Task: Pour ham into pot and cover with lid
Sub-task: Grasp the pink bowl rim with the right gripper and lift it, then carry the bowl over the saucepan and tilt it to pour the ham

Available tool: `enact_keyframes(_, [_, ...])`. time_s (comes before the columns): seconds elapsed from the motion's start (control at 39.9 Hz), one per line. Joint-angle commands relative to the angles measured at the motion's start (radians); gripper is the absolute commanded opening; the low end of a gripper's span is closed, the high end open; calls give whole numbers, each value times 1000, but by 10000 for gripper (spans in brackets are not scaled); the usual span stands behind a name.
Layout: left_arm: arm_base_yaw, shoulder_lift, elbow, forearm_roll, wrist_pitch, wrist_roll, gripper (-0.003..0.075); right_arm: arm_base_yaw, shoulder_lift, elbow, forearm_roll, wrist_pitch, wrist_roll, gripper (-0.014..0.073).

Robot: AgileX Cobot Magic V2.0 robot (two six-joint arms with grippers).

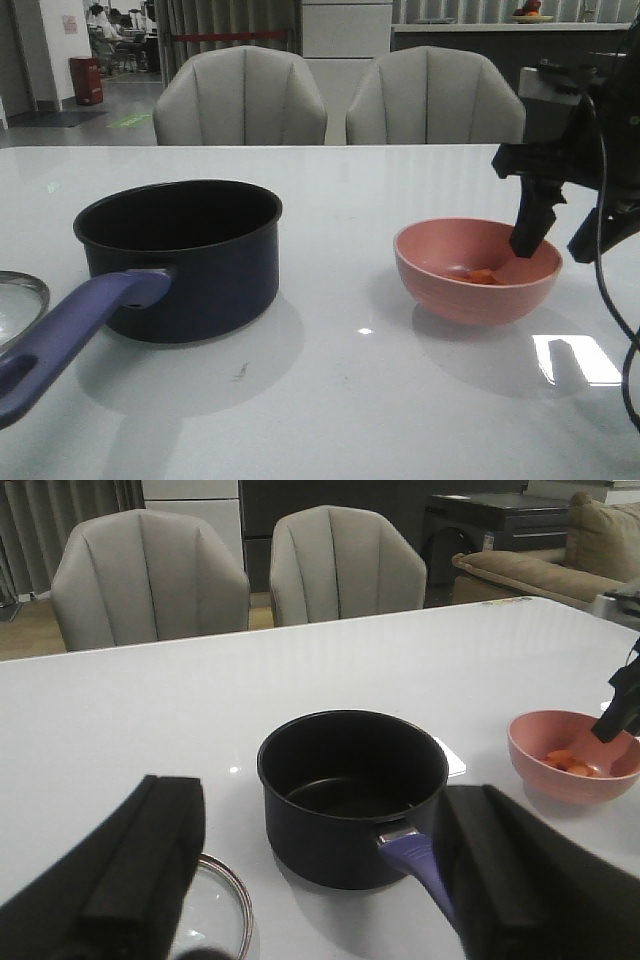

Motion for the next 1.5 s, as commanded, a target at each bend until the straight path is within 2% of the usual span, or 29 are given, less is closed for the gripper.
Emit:
enact_keyframes(0.0, [-8,13,-26,-5,-75,-3,511,-1,-1,-46,34,-22,-23,404])
enact_keyframes(0.2, [-8,13,-26,-5,-75,-3,511,-1,63,-81,42,-25,-23,127])
enact_keyframes(0.5, [-8,13,-26,-5,-75,-3,511,-1,71,-100,65,-75,-23,139])
enact_keyframes(0.63, [-8,13,-26,-5,-75,-3,511,3,70,-152,68,33,-46,139])
enact_keyframes(0.78, [-8,13,-26,-5,-75,-3,511,77,49,-267,68,102,-113,139])
enact_keyframes(0.93, [-8,13,-26,-5,-75,-3,511,178,3,-364,68,46,-116,139])
enact_keyframes(1.25, [-8,13,-26,-5,-75,-3,511,398,-16,-366,66,-423,-220,139])
enact_keyframes(1.38, [-8,13,-26,-5,-75,-3,511,466,-16,-295,65,-710,-293,139])
enact_keyframes(1.48, [-8,13,-26,-5,-75,-3,511,510,0,-220,49,-1001,-350,139])
